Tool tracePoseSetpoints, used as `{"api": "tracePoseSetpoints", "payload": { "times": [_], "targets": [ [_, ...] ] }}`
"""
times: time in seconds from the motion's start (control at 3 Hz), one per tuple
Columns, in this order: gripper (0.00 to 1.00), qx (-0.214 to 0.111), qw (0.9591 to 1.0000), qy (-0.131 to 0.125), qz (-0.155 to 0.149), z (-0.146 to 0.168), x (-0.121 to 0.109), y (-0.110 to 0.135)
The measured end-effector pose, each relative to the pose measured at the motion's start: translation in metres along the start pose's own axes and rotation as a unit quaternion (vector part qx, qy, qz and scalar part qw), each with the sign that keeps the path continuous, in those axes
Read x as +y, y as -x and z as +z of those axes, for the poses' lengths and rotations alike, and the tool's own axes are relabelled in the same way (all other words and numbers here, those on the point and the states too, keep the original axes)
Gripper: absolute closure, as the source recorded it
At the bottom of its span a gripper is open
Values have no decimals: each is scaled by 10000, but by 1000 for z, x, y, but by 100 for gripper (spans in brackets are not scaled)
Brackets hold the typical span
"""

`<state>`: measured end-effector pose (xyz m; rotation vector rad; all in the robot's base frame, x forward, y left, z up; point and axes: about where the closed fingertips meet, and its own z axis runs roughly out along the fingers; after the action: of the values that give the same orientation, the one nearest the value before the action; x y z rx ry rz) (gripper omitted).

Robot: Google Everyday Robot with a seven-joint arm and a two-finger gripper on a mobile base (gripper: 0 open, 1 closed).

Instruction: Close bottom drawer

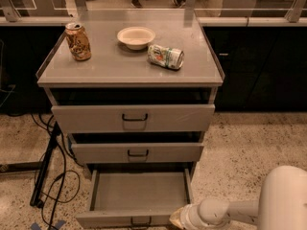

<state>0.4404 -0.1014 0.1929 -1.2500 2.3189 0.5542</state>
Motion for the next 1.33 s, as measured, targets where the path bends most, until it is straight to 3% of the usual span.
{"api": "tracePoseSetpoints", "payload": {
  "times": [0.33, 0.67, 1.0, 1.33],
  "targets": [
    [31, 0, 10000, -2, 0, 0, 0, 0],
    [1, -3, 10000, -31, -16, 6, -3, 3],
    [0, -3, 10000, -31, -17, 6, -2, 3],
    [27, -2, 9998, -71, -197, 23, -36, 30]
  ]
}}
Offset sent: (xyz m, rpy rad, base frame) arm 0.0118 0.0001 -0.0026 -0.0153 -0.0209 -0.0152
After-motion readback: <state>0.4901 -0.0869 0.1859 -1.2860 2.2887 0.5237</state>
